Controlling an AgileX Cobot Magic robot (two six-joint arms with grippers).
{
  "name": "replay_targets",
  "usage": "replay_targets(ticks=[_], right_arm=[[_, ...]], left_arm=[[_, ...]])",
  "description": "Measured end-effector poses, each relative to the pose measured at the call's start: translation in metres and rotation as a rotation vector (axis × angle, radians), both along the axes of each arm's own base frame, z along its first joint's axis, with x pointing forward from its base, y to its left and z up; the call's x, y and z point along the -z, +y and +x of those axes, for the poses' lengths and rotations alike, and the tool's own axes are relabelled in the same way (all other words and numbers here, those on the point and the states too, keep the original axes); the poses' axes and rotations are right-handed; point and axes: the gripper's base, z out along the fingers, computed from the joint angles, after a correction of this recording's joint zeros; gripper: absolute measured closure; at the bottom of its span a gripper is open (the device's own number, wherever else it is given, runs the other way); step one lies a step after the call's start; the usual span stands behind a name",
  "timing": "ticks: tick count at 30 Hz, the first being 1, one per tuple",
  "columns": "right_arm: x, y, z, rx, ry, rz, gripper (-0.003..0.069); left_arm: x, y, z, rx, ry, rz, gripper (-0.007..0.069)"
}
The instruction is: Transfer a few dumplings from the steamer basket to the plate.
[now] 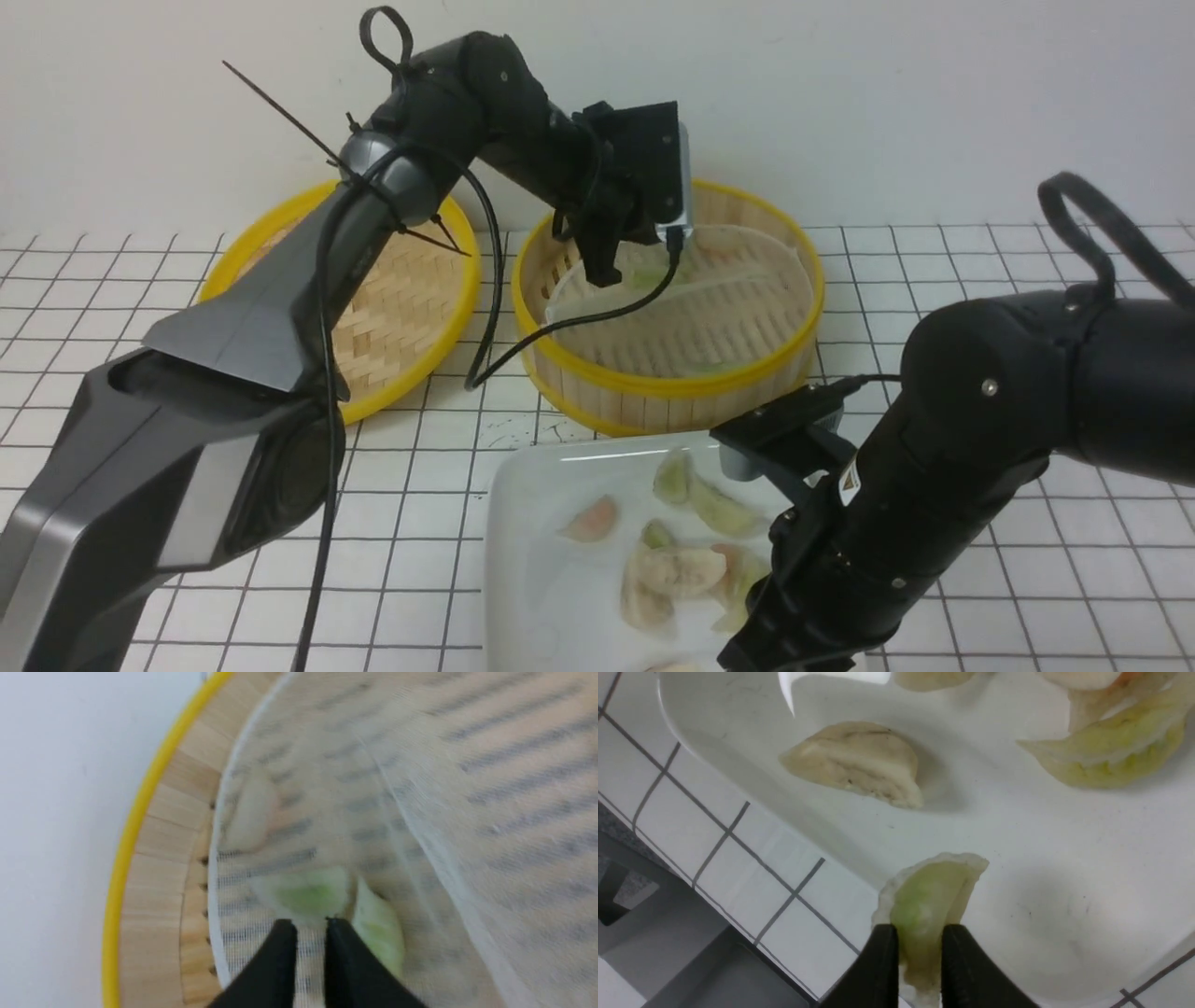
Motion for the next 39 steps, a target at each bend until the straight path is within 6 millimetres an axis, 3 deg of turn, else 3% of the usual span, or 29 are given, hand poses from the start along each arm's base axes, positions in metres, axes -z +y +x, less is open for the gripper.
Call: replay_targets(ticks=[5,9,17,19,22,28,33,35,36,39], right_arm=[[0.000,0.000,0.000,0.001,0.002,0.000,0.0559],[0.000,0.000,0.000,0.000,0.001,-0.001,0.0559],[0.000,0.000,0.000,0.002,0.002,-0.001,0.0563],[0.000,0.000,0.000,0.002,0.002,-0.001,0.0563],[0.000,0.000,0.000,0.002,0.002,-0.001,0.0564],[0.000,0.000,0.000,-0.005,0.000,0.000,0.0564],[0.000,0.000,0.000,-0.005,0.000,0.000,0.0564],[0.000,0.000,0.000,-0.010,-0.002,0.000,0.0564],[0.000,0.000,0.000,-0.010,-0.002,0.000,0.0564],[0.000,0.000,0.000,-0.019,-0.010,-0.005,0.0564]], left_arm=[[0.016,-0.001,0.002,0.001,0.028,0.009,0.0335],[0.029,0.000,0.003,-0.002,0.042,0.026,0.0282],[0.045,0.000,0.005,-0.007,0.064,0.044,0.0286],[0.046,0.000,0.006,-0.009,0.062,0.047,0.0315],[0.045,0.000,0.006,-0.014,0.056,0.047,0.0419],[0.042,0.001,0.006,-0.042,0.074,0.034,0.0418],[0.017,0.007,0.000,-0.087,0.097,0.074,0.0418],[-0.017,0.014,-0.007,-0.127,0.098,0.089,0.0418],[-0.023,0.015,-0.009,-0.135,0.095,0.085,0.0418],[-0.079,0.025,-0.028,-0.173,0.108,0.063,0.0418]])
